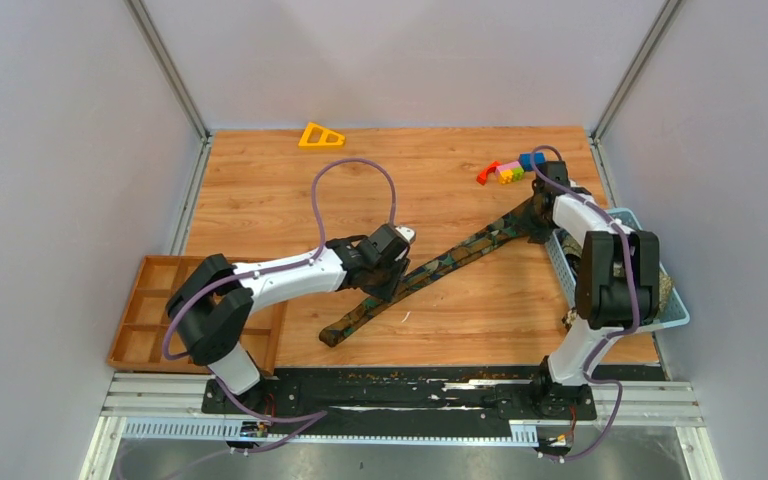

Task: Roll the ties
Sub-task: Roll the tie at the center of the board.

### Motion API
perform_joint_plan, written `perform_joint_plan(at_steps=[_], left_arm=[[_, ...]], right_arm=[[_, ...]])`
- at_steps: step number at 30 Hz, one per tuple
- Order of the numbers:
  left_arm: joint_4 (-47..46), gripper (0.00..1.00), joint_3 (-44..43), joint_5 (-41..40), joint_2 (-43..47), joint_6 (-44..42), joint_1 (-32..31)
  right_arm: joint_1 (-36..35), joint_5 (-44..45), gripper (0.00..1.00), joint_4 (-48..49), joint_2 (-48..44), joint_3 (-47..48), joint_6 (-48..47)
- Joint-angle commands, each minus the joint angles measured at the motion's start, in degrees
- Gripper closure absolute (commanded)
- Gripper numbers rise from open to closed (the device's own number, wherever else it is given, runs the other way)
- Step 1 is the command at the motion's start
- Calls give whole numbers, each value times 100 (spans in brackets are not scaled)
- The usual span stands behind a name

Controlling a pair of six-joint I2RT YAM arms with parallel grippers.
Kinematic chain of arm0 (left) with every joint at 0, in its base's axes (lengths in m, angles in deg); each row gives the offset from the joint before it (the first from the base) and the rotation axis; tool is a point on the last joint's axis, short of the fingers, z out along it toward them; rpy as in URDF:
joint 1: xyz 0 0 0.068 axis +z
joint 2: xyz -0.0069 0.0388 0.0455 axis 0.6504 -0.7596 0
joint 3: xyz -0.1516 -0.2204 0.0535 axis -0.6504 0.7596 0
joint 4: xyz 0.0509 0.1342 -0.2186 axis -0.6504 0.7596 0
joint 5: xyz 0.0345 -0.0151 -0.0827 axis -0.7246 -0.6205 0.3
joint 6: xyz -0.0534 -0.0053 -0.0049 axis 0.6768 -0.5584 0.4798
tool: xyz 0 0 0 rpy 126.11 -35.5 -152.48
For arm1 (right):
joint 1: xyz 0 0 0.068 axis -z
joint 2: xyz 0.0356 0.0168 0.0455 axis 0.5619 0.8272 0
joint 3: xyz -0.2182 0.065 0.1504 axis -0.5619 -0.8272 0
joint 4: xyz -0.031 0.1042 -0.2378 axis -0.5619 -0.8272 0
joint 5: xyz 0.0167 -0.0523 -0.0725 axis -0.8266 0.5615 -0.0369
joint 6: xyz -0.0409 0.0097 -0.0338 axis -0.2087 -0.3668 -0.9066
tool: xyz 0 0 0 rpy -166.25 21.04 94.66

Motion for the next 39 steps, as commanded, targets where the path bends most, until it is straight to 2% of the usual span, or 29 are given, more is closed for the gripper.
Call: perform_joint_plan(at_steps=[1,9,20,36,39], left_arm=[[-251,58,-83,-148,-169,-94,-9],[-351,59,52,-279,-382,-120,-1],[-468,62,259,-260,-473,-79,0],[-909,65,967,-36,-317,195,-7],[-926,65,999,-40,-309,198,-8]], right_arm=[[132,-139,66,475,399,199,206],[297,-218,70,583,944,532,247],[327,-167,92,643,912,612,131],[201,227,87,-183,1549,1922,-593],[179,407,85,-208,1522,1797,-489]])
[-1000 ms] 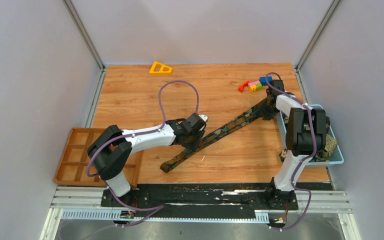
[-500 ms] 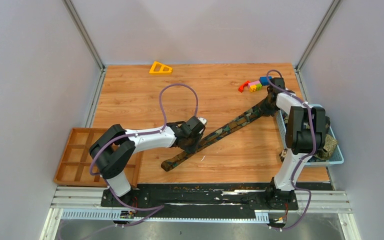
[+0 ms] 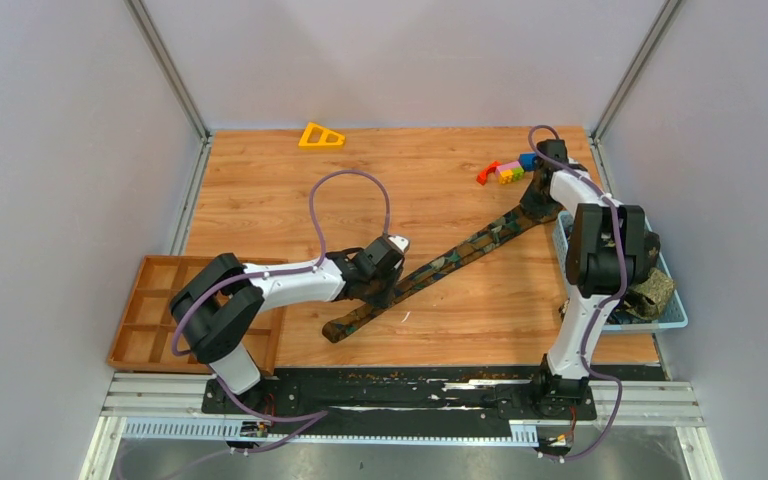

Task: Roll the ties
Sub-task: Roll the tie at the center of the board.

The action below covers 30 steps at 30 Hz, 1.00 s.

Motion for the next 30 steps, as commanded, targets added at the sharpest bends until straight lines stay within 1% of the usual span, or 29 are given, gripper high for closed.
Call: perform_joint_plan(at_steps=[1,3,6,11,16,19,26,30], left_arm=[[14,65,252,140,-108,151,-7],[-10,65,263,158,-121,149,-9],[-12,66,267,151,-149,145,-9],[-28,66,311,120,-157,140,-9],[-66,67,333,103,-179,136,-9],[-69,67,323,112,-211,115,-9],[-90,67,307,111,-261,101,-9],[-108,68,333,118,-257,119,-9]], right_arm=[[-70,370,82,-101,-17,-14,-40],[-81,502,77,-31,-93,-81,-28],[-85,597,72,-136,36,95,-61],[-85,551,72,-157,296,265,-76],[-85,502,77,-82,416,164,-62],[-85,504,84,-104,464,188,-87],[-93,522,98,-193,354,353,-183],[-175,759,99,-383,308,548,-279]])
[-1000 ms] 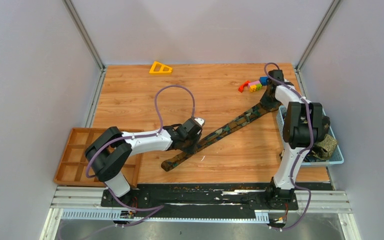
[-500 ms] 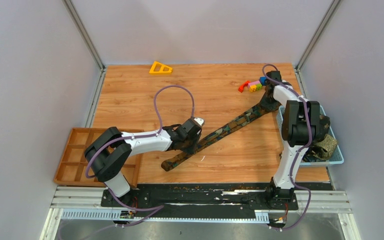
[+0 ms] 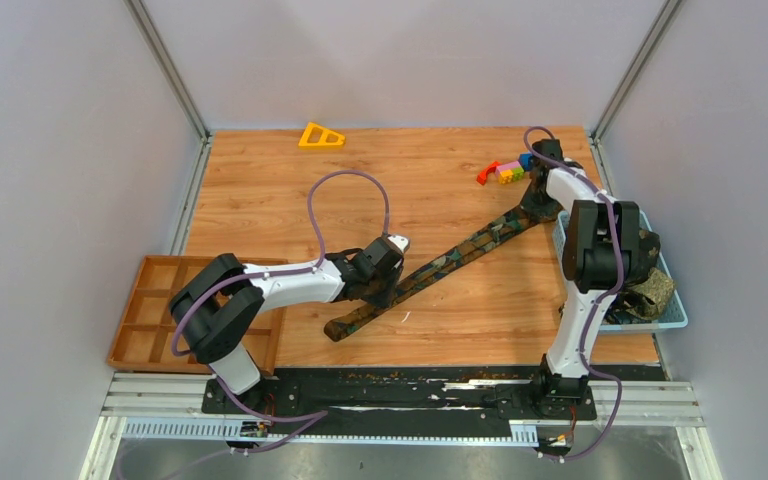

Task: Roll the ties
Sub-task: Roll the tie at the center of the board.

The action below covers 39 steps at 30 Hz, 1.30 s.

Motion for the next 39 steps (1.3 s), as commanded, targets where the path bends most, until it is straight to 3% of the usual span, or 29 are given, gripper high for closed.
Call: perform_joint_plan(at_steps=[1,18,22,29,33,39], left_arm=[[103,68,240,104,-280,77,-16],[119,69,231,140,-269,60,-16],[264,66,214,156,-36,89,-16],[1056,38,29,-88,909,266,-50],[1792,12,-34,-564,1690,525,-60],[2648,2,218,-1214,2714,1031,-60]], right_arm=[[-128,326,99,-147,-17,383,-182],[-217,498,99,-391,856,1374,-961],[-215,555,92,-440,875,1464,-1011],[-521,396,65,-549,220,1328,-1056],[-857,351,58,-655,-611,910,-897],[-1793,-568,57,-85,-1875,-785,-475]])
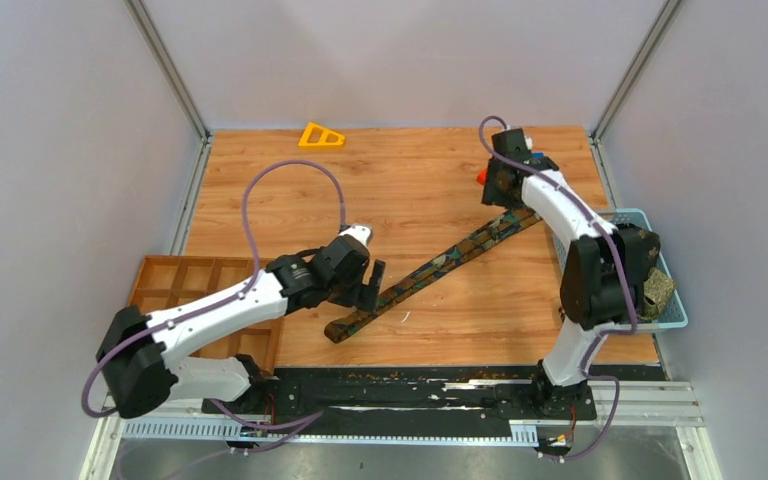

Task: Roll the ties
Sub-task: Roll the tie at the center of the board.

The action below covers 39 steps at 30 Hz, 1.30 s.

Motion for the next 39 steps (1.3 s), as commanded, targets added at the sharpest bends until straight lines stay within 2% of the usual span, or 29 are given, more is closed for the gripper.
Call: perform_joint_plan(at_steps=[1,5,10,17,26,29,32,39], left_arm=[[845,3,251,-640,719,541,-20],[900,5,673,-590,1192,742,-20],[738,10,1088,-408,1616,853,-20],[613,18,1319,-219,1691,904,-19],[638,24,1106,-445,1638,1120,-19],[1009,26,921,-826,1609,1751,-20],[1201,26,1016,-1046,1703,2757,-21],[-174,27,2112,-613,2556,4323,-20]], right_arm=[[-726,-905,58,600,-958,-1135,450],[-1137,-1838,62,1202,-1241,-1938,791],[-1313,-2312,68,1592,-967,-2327,899],[-1033,-1937,75,1610,-461,-2588,830],[-451,-1147,78,1581,-612,-2810,874],[-439,-1149,78,1548,-788,-2763,891],[-467,-1208,78,1506,-1039,-2726,892],[-538,-1225,77,1422,-1739,-2810,874]])
